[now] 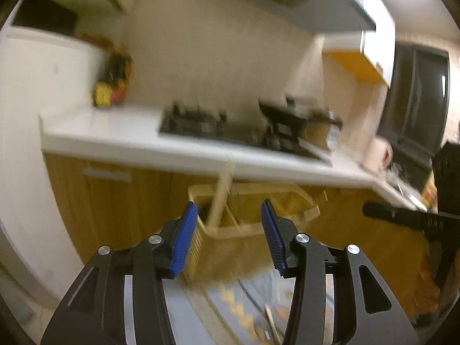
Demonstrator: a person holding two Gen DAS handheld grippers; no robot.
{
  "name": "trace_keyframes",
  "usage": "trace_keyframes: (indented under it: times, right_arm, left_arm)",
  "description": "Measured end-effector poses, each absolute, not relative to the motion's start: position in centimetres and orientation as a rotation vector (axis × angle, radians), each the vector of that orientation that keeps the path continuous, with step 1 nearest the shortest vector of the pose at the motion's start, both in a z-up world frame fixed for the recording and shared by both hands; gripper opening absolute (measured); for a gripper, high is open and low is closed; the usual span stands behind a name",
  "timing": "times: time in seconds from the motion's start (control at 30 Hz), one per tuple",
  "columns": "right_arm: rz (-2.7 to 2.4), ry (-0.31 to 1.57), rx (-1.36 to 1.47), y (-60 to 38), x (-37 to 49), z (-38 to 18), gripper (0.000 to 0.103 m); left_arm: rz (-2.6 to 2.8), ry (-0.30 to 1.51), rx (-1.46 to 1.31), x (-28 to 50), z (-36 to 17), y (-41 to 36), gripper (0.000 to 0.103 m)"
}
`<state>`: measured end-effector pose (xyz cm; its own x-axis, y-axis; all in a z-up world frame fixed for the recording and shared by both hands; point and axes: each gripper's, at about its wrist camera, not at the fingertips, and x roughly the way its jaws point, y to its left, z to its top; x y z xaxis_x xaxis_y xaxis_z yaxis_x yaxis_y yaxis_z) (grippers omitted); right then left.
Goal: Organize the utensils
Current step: 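Lower both tools to the cloth over a clear spoon and a wooden stick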
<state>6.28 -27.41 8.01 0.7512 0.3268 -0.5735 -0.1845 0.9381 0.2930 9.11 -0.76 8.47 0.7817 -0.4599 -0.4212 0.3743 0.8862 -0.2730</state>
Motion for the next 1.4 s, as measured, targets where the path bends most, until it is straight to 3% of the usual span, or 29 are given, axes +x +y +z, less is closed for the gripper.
trace_keyframes:
  times: [0.23, 0.33, 0.63, 1.07, 1.2, 1.4]
  right_arm:
    - [0.262, 0.919, 0.239, -27.6, 6.3, 3.5, 0.044]
    - [0.259, 1.01, 0.245, -27.6, 6.3, 0.9, 0.044]
    - [0.269, 1.155, 0.326, -28.6, 6.3, -3.9, 0.044]
    - [0.268, 1.219, 0.315, -28.1, 6.5, -5.5, 0.044]
    - [0.276, 1.236, 0.296, -27.5, 6.7, -5.9, 0.044]
    - [0.293, 1.241, 0.298, -26.8, 7.5, -6.8, 0.044]
  left_arm:
    - [-0.57, 0.866, -0.196, 9.5, 2.7, -3.0, 0.046]
    - [-0.558, 0.948, -0.154, 9.4, 0.5, -4.2, 0.053]
    - [-0.514, 1.145, -0.03, 9.1, -4.5, -8.0, 0.054]
    - [-0.429, 1.099, 0.13, 9.6, -5.2, -11.9, 0.053]
    - [-0.4, 1.073, 0.178, 9.6, -5.4, -12.7, 0.036]
    - [-0.45, 1.076, 0.09, 9.8, -5.2, -10.9, 0.032]
